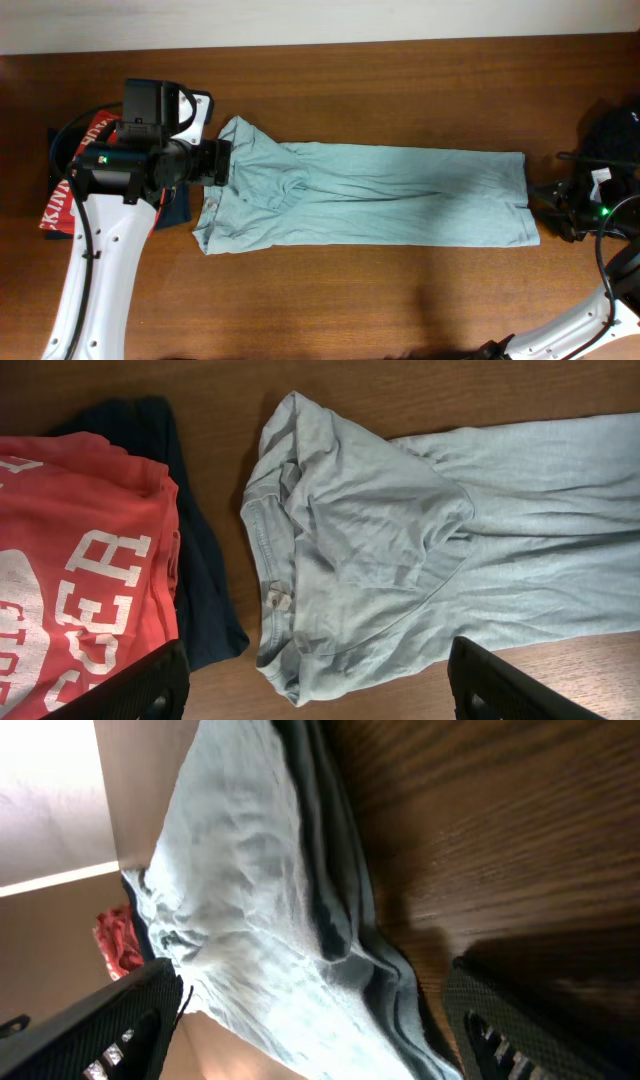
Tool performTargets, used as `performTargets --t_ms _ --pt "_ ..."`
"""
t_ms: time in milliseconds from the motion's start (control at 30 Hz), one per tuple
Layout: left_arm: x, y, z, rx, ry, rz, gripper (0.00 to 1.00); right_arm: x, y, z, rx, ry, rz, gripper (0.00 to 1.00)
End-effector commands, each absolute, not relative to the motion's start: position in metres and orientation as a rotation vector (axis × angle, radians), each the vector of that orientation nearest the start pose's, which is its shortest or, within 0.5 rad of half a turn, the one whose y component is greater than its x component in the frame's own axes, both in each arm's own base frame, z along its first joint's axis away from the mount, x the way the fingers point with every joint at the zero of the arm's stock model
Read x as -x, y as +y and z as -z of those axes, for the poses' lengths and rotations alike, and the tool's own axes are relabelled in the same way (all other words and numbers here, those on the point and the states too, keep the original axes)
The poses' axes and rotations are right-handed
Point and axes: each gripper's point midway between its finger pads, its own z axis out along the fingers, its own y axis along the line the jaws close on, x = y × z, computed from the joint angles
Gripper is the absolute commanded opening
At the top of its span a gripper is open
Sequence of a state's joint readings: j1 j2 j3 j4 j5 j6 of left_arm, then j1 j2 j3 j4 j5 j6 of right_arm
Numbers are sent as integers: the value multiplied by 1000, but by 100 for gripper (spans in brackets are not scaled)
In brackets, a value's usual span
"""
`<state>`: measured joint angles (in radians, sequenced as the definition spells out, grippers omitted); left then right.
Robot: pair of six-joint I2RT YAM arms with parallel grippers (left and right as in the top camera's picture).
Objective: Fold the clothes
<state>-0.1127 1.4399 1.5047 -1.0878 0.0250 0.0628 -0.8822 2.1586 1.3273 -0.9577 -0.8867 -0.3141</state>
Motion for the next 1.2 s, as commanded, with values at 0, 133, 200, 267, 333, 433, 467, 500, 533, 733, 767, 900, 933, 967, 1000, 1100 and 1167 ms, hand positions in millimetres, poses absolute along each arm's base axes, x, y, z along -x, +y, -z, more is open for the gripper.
performTargets --t_ms 0,133,200,267,333,433,467,500,533,733,767,900,933,967,1000,1100,1167 --pt "-352 -42 -239 -231 2588 39 83 -222 -177 88 -922 2982 -872 77" --pt "-353 -42 -240 -231 2582 40 83 -228 -161 86 -816 2976 -938 77" --pt "-353 -42 -240 -231 2583 40 84 -232 -150 85 -739 2982 -973 78" --pt "-353 -42 -240 -231 2583 40 84 -236 -143 86 -690 3010 -963 80" --pt "-353 -42 -240 -231 2582 40 85 -242 -136 87 -637 3026 -952 82" --pt "-353 -42 -240 -231 2582 40 85 -251 -123 88 -549 3058 -944 82" --pt "-353 -42 -240 -231 2583 40 84 -254 -119 88 -528 3066 -940 82" --pt "-353 -42 -240 -231 2583 40 85 -259 -113 89 -516 3080 -932 83" --pt "-353 -42 -240 -231 2583 40 85 -261 -109 89 -497 3088 -929 83" --pt "-352 -42 -239 -232 2587 40 85 -241 -118 96 -561 3253 -756 82" --pt "-352 -42 -239 -232 2587 40 85 -238 -119 95 -572 3260 -754 82" --pt "-352 -42 -239 -232 2587 39 85 -234 -124 94 -621 3249 -767 72" --pt "-352 -42 -239 -233 2587 39 85 -233 -125 94 -634 3246 -769 70" --pt "-352 -42 -239 -237 2587 38 85 -232 -126 94 -641 3245 -772 68" --pt "-352 -42 -239 -237 2587 38 85 -232 -127 94 -644 3245 -771 65" --pt "-352 -42 -239 -237 2586 38 85 -232 -127 94 -642 3245 -771 53" --pt "-352 -42 -239 -237 2587 38 85 -232 -127 94 -642 3245 -771 39"
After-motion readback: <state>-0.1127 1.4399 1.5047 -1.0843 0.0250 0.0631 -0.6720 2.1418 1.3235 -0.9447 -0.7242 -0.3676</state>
